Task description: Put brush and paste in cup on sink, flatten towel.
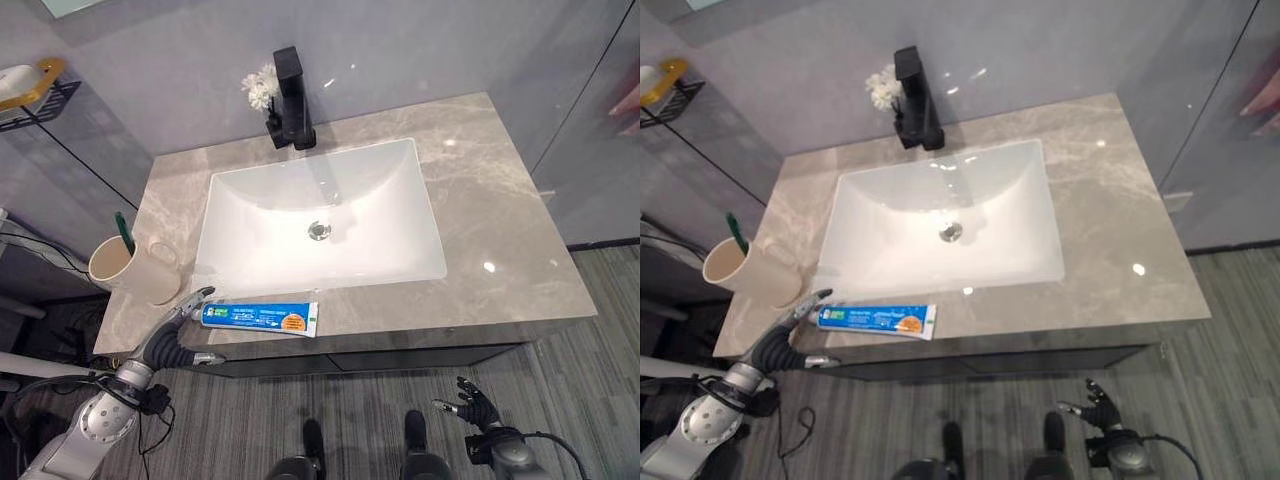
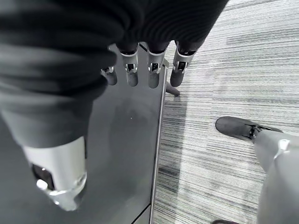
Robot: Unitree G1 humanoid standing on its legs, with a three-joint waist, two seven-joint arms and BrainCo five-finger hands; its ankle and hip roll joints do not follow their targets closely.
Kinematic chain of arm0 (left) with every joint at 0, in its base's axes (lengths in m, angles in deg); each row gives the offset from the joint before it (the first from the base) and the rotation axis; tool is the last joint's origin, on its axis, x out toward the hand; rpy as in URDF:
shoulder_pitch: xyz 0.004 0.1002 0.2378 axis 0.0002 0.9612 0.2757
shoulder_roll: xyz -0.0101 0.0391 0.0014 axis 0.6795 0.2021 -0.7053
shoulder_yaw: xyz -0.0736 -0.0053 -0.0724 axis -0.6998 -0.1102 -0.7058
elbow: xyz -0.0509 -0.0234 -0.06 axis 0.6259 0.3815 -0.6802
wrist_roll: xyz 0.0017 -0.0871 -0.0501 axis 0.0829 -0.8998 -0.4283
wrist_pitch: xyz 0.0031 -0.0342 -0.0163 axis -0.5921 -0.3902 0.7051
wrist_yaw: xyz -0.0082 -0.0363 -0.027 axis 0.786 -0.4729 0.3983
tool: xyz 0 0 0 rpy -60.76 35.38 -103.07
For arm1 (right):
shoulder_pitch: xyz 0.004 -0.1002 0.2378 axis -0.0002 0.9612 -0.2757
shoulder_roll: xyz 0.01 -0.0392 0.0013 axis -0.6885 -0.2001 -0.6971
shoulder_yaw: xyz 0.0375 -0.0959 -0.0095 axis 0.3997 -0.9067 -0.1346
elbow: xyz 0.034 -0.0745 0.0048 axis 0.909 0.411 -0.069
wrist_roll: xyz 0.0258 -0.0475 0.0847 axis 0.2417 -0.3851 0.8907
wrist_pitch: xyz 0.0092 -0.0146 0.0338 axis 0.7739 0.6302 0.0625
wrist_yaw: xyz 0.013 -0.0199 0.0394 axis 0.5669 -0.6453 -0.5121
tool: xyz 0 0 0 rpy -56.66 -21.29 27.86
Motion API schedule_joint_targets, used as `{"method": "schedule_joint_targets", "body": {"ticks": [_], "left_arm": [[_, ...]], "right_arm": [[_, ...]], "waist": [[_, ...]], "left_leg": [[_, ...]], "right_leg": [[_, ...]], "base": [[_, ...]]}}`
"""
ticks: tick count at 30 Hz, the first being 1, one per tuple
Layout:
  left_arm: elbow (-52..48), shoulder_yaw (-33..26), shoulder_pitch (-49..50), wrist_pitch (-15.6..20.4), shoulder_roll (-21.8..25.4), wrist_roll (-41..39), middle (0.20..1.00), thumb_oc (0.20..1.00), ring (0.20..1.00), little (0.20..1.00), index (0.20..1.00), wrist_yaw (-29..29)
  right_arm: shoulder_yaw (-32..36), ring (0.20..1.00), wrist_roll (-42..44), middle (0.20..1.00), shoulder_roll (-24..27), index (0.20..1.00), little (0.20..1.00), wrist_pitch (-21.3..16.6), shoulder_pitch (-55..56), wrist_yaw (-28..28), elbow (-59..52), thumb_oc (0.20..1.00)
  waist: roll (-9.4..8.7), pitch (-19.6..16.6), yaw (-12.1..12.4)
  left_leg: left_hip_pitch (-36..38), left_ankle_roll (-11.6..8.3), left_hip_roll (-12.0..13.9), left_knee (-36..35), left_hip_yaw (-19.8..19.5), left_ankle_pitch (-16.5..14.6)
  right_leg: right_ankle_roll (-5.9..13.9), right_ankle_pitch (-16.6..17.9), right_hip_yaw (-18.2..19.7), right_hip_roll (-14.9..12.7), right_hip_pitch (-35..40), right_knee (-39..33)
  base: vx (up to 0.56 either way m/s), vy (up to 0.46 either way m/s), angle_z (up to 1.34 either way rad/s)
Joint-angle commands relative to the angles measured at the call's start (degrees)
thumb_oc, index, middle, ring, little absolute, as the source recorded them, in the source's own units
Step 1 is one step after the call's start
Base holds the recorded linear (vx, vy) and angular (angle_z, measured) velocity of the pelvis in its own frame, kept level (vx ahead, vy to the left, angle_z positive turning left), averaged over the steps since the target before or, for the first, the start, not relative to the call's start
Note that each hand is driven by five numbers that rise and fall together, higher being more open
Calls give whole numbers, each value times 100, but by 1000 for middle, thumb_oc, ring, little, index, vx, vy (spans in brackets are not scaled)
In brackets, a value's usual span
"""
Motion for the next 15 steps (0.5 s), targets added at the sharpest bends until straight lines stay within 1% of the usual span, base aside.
{"method": "schedule_joint_targets", "body": {"ticks": [1,15], "left_arm": [[109,-2,-534,98,-3,19,1000,1000,1000,1000,1000,164],[281,160,-726,53,-133,174,1000,1000,1000,1000,1000,196]], "right_arm": [[-13,1000,-85,1000,66,1000,1000,-204,-216,68,-256,1000],[-19,1000,-75,1000,43,1000,1000,-222,-210,128,-257,1000]], "waist": [[-293,90,-62],[-292,71,-120]], "left_leg": [[34,-114,49,49,-74,65],[21,-177,138,49,-53,93]], "right_leg": [[538,-150,91,-430,266,85],[476,-210,79,-336,277,56]], "base": [[9,-13,-4],[4,-5,-2]]}}
